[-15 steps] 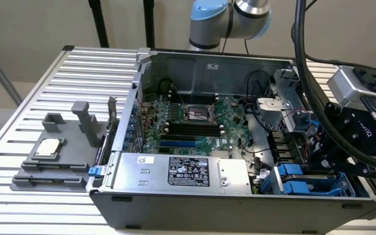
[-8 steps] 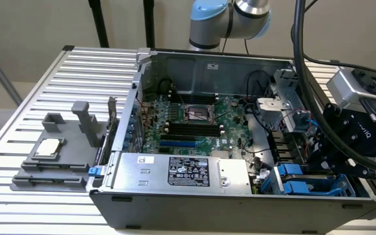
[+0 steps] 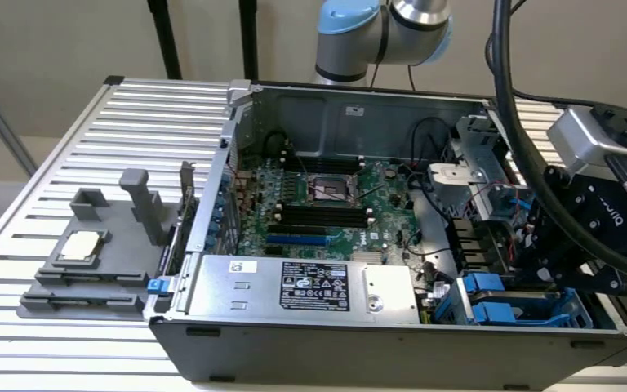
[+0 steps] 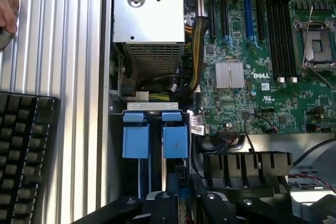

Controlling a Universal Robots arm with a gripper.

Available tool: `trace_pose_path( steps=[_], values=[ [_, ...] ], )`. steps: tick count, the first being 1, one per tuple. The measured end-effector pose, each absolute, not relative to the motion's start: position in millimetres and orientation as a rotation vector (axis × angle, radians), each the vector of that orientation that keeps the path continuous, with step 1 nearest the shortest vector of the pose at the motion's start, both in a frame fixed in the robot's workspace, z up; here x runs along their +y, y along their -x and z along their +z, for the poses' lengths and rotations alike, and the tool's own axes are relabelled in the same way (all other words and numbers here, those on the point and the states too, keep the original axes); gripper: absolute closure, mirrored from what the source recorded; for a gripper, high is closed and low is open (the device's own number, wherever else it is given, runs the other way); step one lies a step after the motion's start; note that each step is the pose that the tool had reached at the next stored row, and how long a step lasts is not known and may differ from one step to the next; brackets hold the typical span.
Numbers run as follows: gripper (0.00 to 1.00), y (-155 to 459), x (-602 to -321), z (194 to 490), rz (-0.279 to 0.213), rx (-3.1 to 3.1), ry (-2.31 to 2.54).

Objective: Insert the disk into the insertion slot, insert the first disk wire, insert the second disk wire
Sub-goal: 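Insert the second disk wire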

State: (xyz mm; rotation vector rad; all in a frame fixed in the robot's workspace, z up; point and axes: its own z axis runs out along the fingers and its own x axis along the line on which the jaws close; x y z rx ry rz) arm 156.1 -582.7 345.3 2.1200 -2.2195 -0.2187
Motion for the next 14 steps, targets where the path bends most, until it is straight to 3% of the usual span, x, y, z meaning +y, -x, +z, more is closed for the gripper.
trace_pose_path(
  steps=[9,11,14],
  values=[
    [0.75,-128.1,-586.8,355.5,-0.216,-2.217,-2.125],
    [0.84,-127.5,-586.9,355.9,-0.216,-2.215,-2.128],
    [0.89,-127.5,-586.9,355.9,-0.216,-2.215,-2.128]
  ],
)
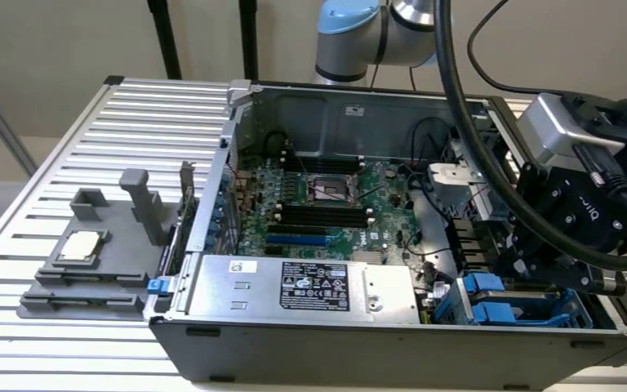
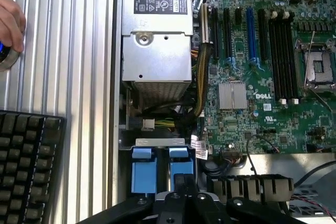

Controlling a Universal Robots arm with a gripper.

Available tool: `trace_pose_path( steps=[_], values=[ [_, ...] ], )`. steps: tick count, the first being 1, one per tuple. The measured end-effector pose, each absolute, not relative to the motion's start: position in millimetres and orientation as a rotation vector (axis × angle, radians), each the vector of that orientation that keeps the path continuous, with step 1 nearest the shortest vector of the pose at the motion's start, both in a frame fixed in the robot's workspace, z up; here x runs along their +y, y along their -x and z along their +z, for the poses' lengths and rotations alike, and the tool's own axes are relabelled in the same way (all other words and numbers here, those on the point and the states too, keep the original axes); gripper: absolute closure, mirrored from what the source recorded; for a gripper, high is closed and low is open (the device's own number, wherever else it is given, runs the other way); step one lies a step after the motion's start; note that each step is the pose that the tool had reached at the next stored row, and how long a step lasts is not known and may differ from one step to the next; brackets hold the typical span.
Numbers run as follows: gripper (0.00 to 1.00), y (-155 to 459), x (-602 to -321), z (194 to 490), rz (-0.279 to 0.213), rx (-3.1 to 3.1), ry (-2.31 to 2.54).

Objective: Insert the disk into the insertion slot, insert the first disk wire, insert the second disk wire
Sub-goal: 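Insert the second disk wire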

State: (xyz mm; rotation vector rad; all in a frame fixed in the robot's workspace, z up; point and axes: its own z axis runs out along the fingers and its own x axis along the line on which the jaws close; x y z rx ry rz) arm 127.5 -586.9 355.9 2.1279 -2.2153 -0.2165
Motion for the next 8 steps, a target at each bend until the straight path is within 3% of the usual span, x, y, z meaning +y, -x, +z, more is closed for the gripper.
trace_pose_path(
  steps=[8],
  values=[
    [0.89,-127.4,-586.9,356.0,-0.216,-2.215,-2.128]
  ],
)
